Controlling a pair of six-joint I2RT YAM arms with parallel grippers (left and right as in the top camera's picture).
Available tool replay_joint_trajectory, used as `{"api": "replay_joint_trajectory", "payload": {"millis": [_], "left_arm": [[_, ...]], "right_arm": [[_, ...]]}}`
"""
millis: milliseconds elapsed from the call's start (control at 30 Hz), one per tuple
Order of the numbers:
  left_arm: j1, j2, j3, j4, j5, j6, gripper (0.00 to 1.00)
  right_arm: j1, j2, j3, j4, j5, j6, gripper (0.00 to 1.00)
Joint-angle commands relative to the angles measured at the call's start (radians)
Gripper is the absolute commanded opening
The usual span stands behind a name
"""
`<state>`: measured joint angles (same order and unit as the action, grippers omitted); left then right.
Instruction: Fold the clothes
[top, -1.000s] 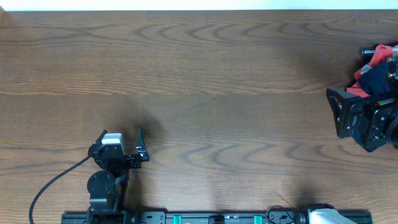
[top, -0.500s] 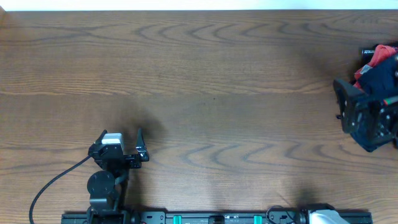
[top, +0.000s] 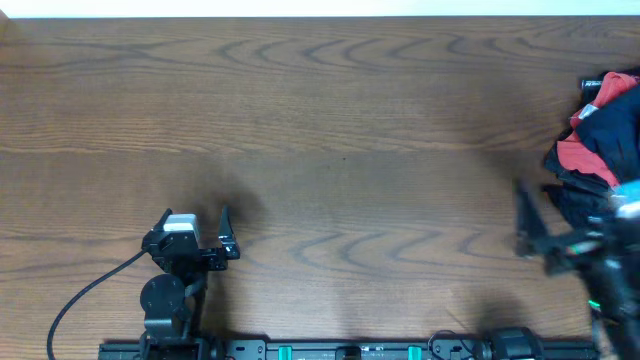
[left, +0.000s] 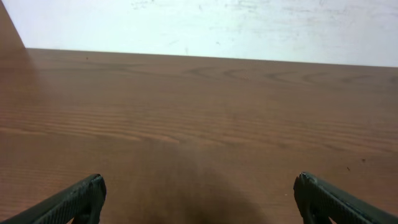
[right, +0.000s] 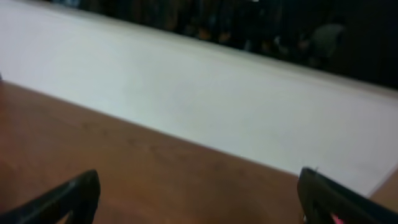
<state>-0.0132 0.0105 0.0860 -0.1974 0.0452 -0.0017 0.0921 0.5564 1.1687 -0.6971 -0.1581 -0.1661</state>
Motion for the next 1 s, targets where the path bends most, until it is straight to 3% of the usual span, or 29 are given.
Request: {"api": "replay_joint_trajectory", "payload": {"millis": [0, 200, 500, 700, 967], "left_arm": [[0.005, -0.005, -0.024, -0.008, -0.011, 0.008, 0.98], [0.005, -0.005, -0.024, -0.008, -0.011, 0.009, 0.98], [0.005, -0.005, -0.024, -0.008, -0.011, 0.008, 0.98], [0.005, -0.005, -0.024, -0.008, -0.011, 0.008, 0.98], [0.005, -0.005, -0.024, -0.008, -0.011, 0.009, 0.98]], "right_arm": [[0.006, -0.076, -0.208, 0.113, -0.067, -0.007, 0.99], [0.006, -0.195, -0.541, 0.385, -0.162, -0.007, 0.99], [0.006, -0.327, -0.893, 0.665, -0.213, -0.007, 0.99], [0.006, -0.447, -1.014, 0.694, -0.243, -0.006, 0.99], [0.006, -0.551, -1.038, 0.677, -0.243, -0.006, 0.99]]}}
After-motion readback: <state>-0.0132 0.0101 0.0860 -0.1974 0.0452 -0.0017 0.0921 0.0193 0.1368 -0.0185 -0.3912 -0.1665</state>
